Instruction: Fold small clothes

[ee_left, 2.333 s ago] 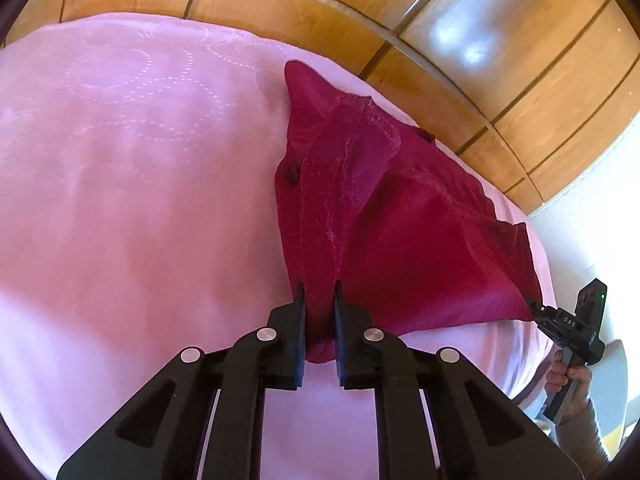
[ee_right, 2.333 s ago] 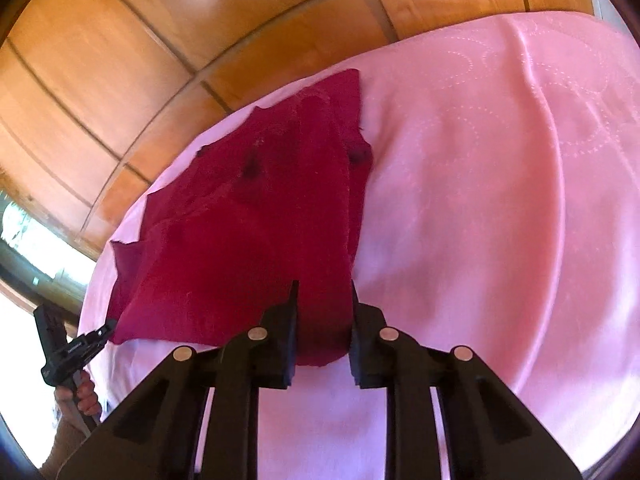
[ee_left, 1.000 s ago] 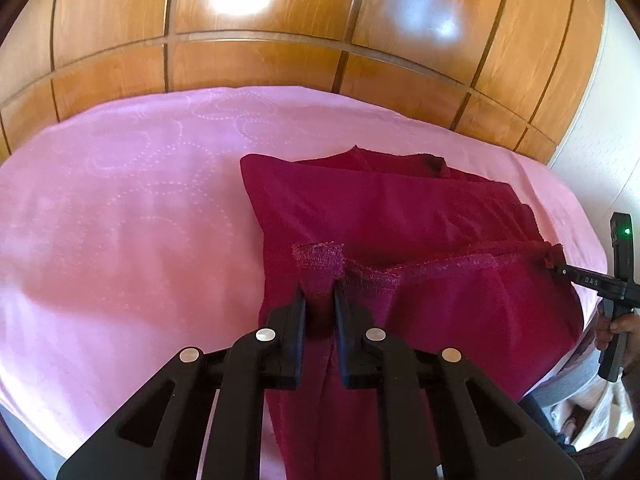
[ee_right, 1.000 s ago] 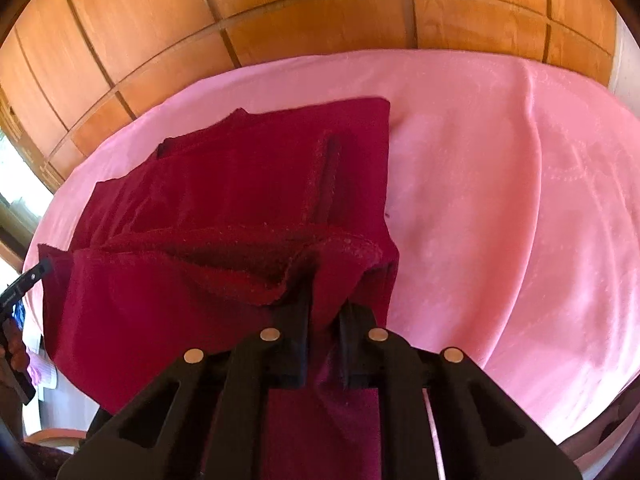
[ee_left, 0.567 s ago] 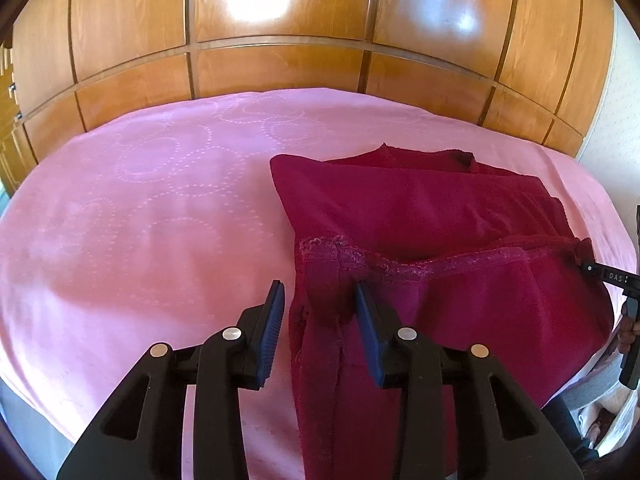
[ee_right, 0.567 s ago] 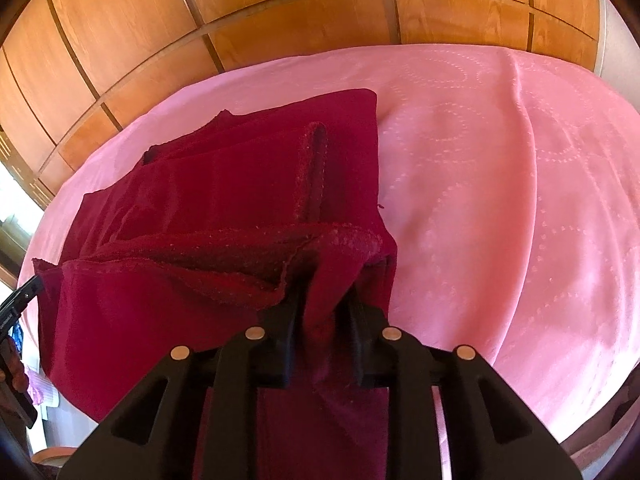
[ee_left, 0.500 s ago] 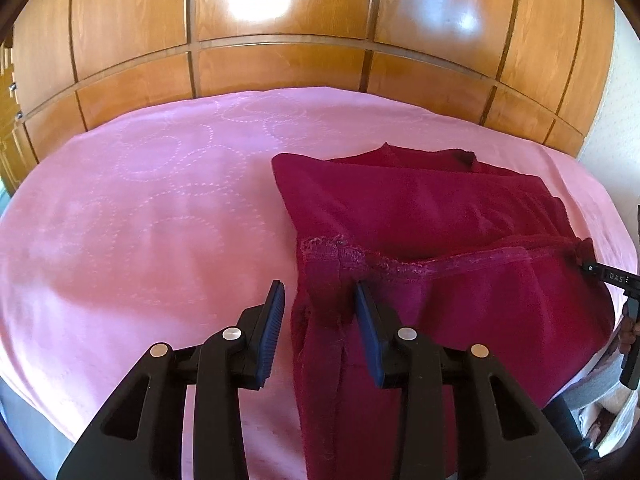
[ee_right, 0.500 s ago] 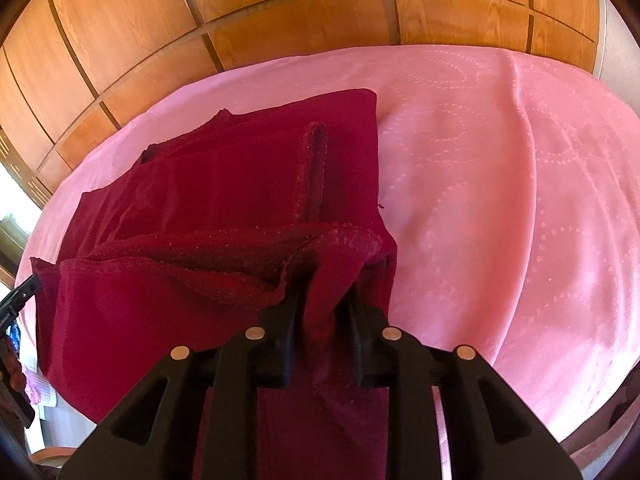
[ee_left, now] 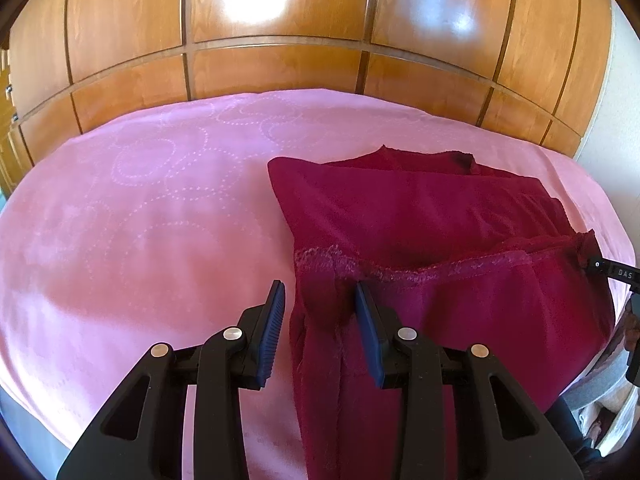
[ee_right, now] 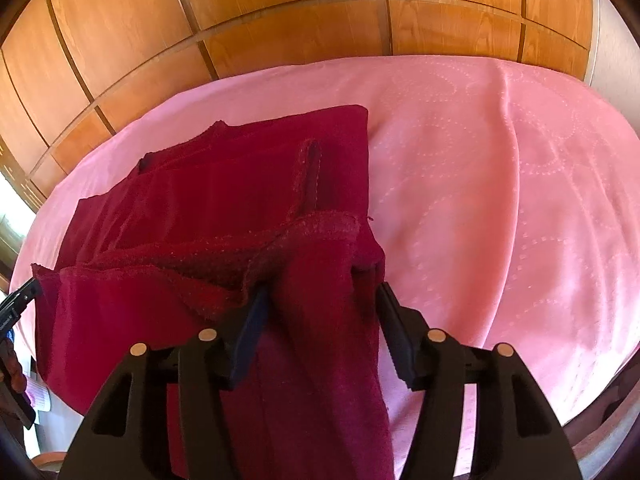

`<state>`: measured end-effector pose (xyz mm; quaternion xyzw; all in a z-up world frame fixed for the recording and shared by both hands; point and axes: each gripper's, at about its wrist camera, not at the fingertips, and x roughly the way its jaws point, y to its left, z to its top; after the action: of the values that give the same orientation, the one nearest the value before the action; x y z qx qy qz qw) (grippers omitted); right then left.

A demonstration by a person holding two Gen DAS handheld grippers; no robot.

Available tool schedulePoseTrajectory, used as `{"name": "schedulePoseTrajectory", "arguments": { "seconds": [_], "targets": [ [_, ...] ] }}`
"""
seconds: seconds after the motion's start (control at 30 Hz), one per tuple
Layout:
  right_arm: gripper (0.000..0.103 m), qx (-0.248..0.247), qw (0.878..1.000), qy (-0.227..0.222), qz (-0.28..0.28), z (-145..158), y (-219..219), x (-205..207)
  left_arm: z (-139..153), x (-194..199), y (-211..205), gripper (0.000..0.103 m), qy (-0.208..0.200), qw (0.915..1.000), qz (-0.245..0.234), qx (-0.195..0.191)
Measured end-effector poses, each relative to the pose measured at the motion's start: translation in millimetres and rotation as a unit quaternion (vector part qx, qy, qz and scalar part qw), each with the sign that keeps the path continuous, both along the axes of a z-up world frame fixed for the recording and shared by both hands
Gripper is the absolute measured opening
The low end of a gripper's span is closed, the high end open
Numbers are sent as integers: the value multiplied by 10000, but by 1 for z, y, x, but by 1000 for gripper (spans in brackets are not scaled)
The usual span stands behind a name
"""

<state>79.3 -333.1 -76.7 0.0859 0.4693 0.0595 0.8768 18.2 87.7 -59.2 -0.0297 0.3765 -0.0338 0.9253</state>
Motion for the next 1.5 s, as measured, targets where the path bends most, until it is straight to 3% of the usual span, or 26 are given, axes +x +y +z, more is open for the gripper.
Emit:
{"name": "schedulePoseTrajectory", "arguments": {
  "seconds": [0.13, 0.27, 0.3, 0.33, 0.37, 0.53, 0.77, 0.97, 1.03, 1.13, 1.5],
  "targets": [
    [62, 9, 10000, -98, -8, 4, -3, -7, 1, 1, -5, 35, -26, 10000, -20, 92],
    [48, -60, 9996, -232, 135, 8, 0, -10, 1, 3, -9, 33, -29, 9999, -110, 95],
    [38, -86, 9995, -247, 172, 8, 1, -10, 0, 4, -10, 26, -38, 9999, -127, 79],
    [17, -131, 9994, -251, 208, 7, 3, -11, 0, 3, -11, 10, -46, 9999, -110, 86],
    [9, -245, 9991, -243, 239, 7, 6, -12, 2, 1, -11, 8, -113, 9999, -67, 80],
    [7, -222, 9980, -305, 500, 15, 9, -26, 10, -18, -5, 7, -361, 9992, 22, -157],
    [7, 395, 9969, -487, 471, 41, -1, -44, 32, -55, 6, 6, -656, 9953, 60, -716],
    [7, 583, 9942, -728, 535, 67, -1, -36, 61, -46, 13, 7, -917, 9901, -11, -1064],
    [7, 579, 9927, -913, 533, 80, -3, -24, 70, -35, 17, 7, -980, 9878, -57, -1212],
    [7, 632, 9916, -1046, 429, 88, -6, 5, 82, -7, 17, 6, -1106, 9880, -44, -1076],
    [7, 509, 9952, -816, 154, 64, 2, 122, 73, 122, 21, 7, -835, 9930, 452, -702]
  ]
}}
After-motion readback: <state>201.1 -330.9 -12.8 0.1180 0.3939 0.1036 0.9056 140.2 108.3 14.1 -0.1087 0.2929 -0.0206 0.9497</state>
